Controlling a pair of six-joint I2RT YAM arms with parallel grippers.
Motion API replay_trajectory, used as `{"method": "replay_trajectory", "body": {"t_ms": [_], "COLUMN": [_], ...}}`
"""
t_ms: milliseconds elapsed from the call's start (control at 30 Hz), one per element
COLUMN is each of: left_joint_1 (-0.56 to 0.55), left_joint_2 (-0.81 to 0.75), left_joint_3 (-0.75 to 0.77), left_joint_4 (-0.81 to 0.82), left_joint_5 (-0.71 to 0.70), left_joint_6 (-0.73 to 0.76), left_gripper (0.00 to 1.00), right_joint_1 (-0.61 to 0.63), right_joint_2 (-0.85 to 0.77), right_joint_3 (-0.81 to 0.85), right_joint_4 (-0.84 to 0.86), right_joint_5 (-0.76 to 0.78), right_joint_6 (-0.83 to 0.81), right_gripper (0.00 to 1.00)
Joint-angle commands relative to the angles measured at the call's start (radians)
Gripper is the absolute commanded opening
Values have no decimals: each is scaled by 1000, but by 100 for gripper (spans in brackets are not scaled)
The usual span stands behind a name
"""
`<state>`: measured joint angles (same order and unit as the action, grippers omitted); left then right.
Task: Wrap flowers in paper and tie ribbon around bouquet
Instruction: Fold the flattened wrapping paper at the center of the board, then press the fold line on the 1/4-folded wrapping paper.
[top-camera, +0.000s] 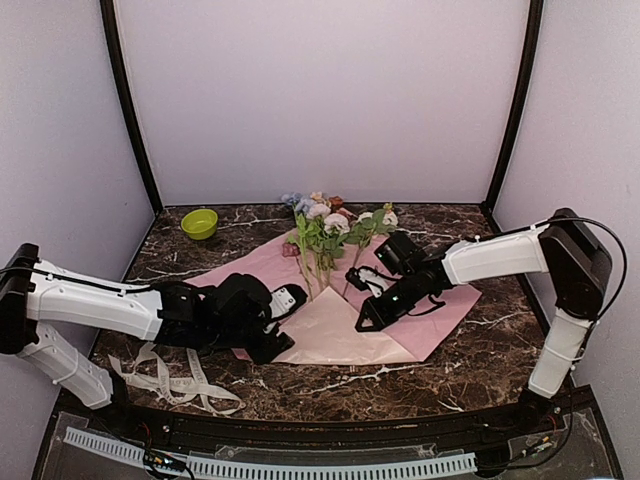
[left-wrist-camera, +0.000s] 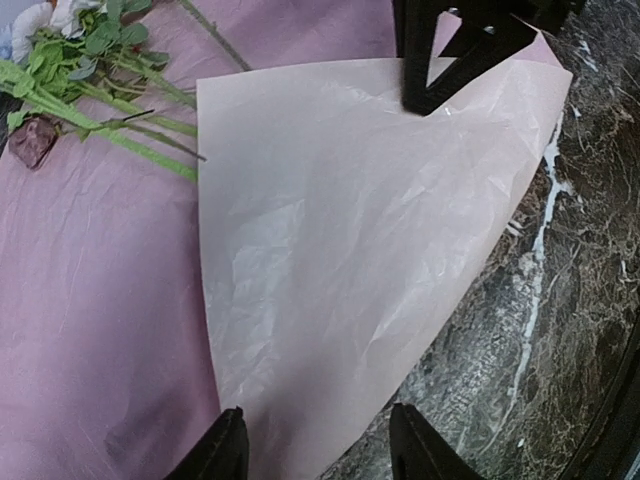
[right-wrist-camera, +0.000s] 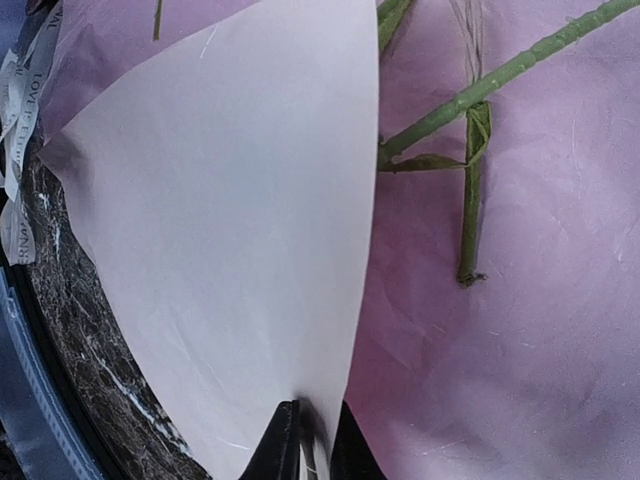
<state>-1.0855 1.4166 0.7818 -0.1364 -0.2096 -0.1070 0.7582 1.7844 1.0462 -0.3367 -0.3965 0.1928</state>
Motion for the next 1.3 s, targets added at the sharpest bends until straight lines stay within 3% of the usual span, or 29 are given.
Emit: {"method": "replay_trajectory", "body": {"t_ms": [0,200,433,533,633,700,833,933,1267], "left_joint_1": [-19,-18,-20,-19,-19,-19,-19,-18,-6], "left_joint_2": [83,260,244,224,216,221,229,224,207], "left_joint_3": [5,43,-17,-41,-59,-62,-62,-66,-94], "left_joint_4": [83,-2,-21,-21,3,11,26,22,21], "left_joint_5": [-3,-60,-2,9,20,28,45,49,64], "left_joint_6": [105,90,1,-27,-36,-38,-41,-50,-60], "left_gripper": [50,50,46,45,45,45,45,45,45], "right_joint_1": [-5,-5,-6,26,82,100,107,101,19], "right_joint_2": [20,-18,-181,-292,-342,-307,-185,-114,-315], "right_joint_3": [22,46,94,52,-107,-179,-212,-216,-466], "right_joint_4": [6,-90,-265,-207,98,247,303,241,80], "right_joint_5": [10,100,336,257,-68,-169,-146,-83,142], "right_joint_6": [19,40,105,132,191,256,269,267,349], "right_gripper": [11,21,31,32,28,23,15,9,5]}}
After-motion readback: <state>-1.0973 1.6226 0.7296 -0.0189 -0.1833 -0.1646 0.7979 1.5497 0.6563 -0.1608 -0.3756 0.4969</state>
